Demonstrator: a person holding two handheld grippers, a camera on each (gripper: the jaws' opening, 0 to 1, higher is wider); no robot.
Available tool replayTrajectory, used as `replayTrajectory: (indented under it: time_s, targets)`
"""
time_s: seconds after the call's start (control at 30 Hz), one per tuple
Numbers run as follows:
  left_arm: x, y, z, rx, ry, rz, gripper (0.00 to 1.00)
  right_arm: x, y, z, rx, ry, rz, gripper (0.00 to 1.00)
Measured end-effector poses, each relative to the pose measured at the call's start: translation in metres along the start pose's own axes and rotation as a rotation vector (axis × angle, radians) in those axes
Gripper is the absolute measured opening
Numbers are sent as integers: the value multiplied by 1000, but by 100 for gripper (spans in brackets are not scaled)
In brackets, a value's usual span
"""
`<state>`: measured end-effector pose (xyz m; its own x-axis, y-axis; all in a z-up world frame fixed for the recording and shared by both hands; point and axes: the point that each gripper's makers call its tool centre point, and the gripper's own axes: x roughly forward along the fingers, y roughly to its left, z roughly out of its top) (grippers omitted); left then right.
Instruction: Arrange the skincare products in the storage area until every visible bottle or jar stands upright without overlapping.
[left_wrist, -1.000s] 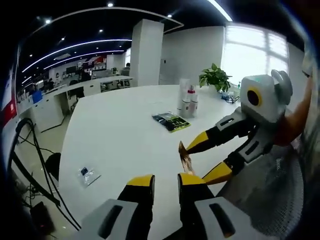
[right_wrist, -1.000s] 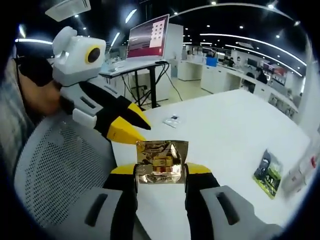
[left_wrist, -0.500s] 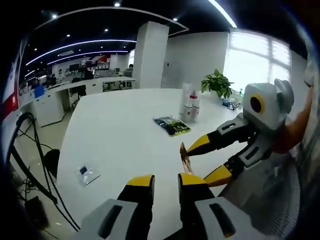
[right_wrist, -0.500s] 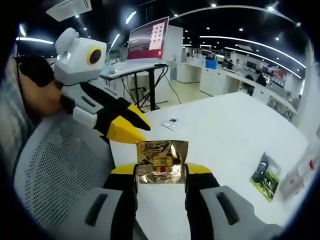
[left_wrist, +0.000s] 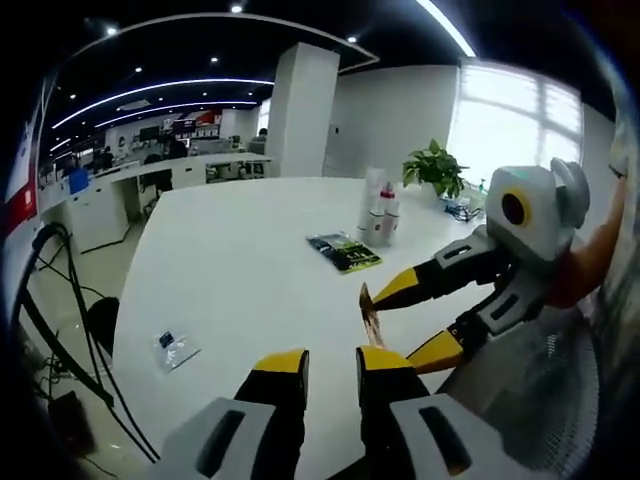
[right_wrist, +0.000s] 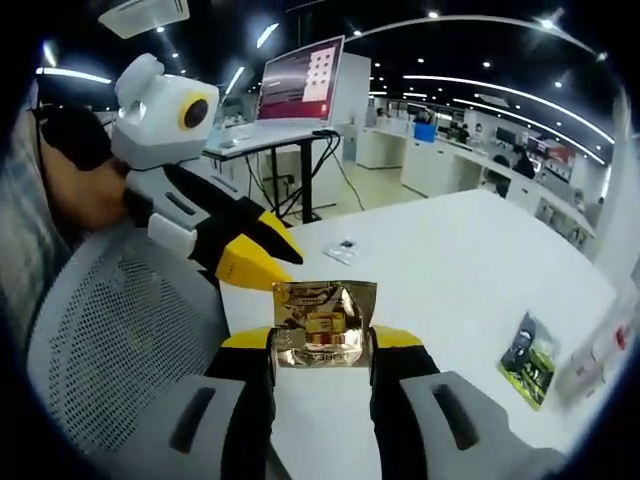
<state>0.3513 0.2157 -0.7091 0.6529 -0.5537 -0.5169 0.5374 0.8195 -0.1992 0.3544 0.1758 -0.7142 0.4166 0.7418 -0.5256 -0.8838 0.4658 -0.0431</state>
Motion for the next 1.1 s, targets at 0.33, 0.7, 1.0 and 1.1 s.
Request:
replayTrajectory:
  time_s: [0.33, 0.7, 1.0, 1.1]
  targets:
    - [-1, 0, 3, -39, -17, -13, 21, 0, 2, 3, -17, -7, 2, 34]
    - [-1, -10, 9, -87, -39, -65, 27, -1, 4, 5, -36, -10, 6, 34]
    - [0, -9, 8, -83, -36, -62, 27, -1, 4, 6, -43, -10, 6, 34]
    - [0, -10, 8, -83, -35, -62, 27, -1, 4, 6, -46, -11, 7, 34]
